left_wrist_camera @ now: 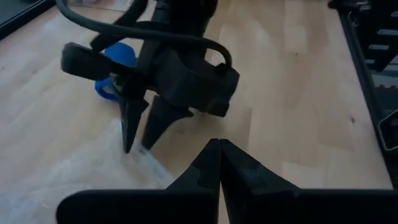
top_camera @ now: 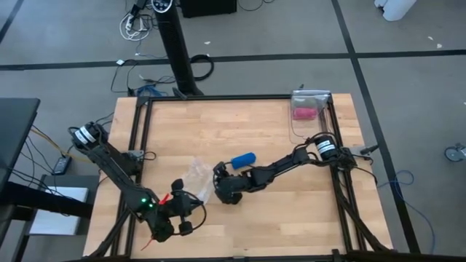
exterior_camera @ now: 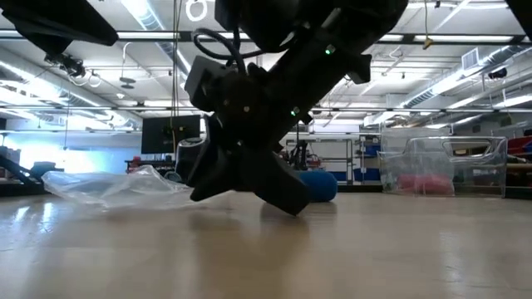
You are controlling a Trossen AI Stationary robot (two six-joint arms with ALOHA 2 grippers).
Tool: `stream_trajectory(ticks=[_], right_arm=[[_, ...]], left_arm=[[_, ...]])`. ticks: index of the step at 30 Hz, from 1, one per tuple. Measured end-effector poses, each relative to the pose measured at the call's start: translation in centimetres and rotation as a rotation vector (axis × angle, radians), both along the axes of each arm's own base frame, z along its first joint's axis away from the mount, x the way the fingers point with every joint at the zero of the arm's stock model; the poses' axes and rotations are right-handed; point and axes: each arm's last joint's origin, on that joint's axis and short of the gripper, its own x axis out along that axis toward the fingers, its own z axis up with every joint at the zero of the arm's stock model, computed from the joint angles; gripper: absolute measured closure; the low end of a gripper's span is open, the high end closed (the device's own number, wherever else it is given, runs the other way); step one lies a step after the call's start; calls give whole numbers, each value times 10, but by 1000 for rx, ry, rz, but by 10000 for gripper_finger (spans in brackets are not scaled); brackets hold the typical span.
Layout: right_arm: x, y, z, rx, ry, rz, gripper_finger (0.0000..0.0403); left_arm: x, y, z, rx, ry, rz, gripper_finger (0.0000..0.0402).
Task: Roll bandage
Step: Prepare the transparent zip bag
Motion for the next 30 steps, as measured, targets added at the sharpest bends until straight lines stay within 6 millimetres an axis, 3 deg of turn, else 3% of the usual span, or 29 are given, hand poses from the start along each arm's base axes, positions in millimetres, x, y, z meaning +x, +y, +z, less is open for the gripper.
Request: stream_trajectory(ticks=[5,9,14,22,26,30], right_arm=[[1,-8,-1,16,20,2,390],[-2,-11,7,14,33,-12,396],[-18,-14,64,84,-11,-61,399],[-75,-22,157,291,-50,-201,401],[-101,-24,183,371,-53,-266,401],[-114,-25,194,391,-57,-295,401]], left_arm=[[1,1,0,21,0,-2,387],[3,2,4,82,-30,19,387],[10,-3,30,211,-54,-8,387],[16,-2,90,398,-51,38,386],[21,12,95,423,-19,107,376],[37,28,93,330,33,118,343]])
